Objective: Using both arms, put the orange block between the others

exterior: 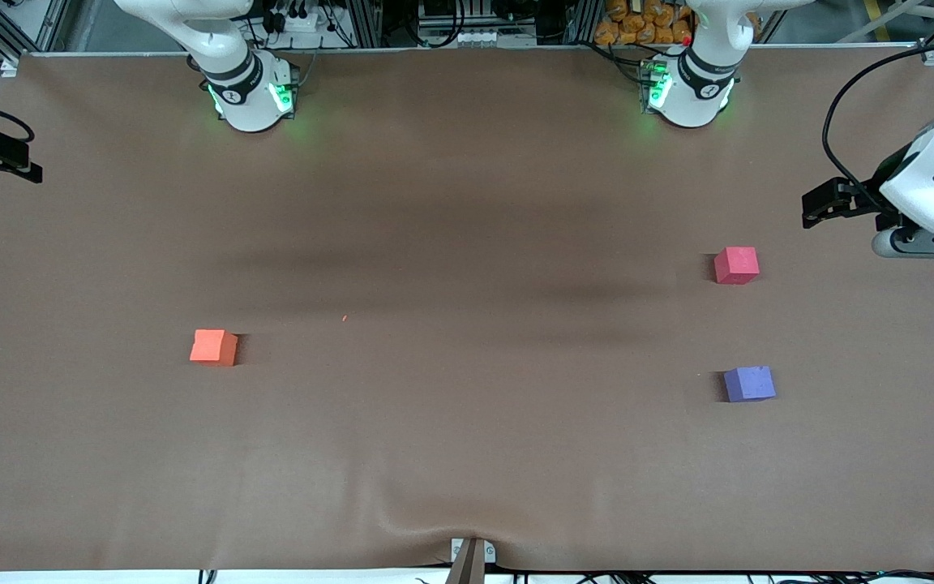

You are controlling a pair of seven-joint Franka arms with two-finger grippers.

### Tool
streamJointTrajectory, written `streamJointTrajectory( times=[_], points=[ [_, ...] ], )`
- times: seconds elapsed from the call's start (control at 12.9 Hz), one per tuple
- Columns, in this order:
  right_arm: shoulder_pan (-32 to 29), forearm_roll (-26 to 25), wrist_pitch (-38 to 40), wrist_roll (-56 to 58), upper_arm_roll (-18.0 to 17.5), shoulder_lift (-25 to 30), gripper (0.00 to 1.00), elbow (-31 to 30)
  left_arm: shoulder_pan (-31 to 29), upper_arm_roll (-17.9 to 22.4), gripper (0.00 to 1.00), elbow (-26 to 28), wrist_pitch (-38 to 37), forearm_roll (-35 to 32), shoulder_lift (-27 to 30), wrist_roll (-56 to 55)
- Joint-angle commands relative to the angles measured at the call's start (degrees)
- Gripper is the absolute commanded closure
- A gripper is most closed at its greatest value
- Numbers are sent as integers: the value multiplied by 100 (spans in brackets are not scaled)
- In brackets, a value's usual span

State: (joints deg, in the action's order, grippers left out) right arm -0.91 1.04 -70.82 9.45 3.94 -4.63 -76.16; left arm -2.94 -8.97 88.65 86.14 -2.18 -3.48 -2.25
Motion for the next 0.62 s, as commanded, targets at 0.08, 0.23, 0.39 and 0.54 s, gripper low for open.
streamJointTrajectory(
  times=[0.08, 0.23, 0.39, 0.54],
  points=[
    [21, -42, 68, -48, -103, -82, 0, -22, 4, -8, 0, -76, -107, 130, -30, 128],
    [231, -42, 51, -13, -104, -388, 0, -66, -4, -8, 0, -76, -107, 130, -30, 128],
    [319, -24, 68, -31, -104, -442, 0, -136, 4, -8, 0, -76, -107, 130, -38, 128],
    [355, -33, 59, 13, -104, -643, 0, -320, 13, -8, 0, -76, -107, 130, -47, 110]
  ],
)
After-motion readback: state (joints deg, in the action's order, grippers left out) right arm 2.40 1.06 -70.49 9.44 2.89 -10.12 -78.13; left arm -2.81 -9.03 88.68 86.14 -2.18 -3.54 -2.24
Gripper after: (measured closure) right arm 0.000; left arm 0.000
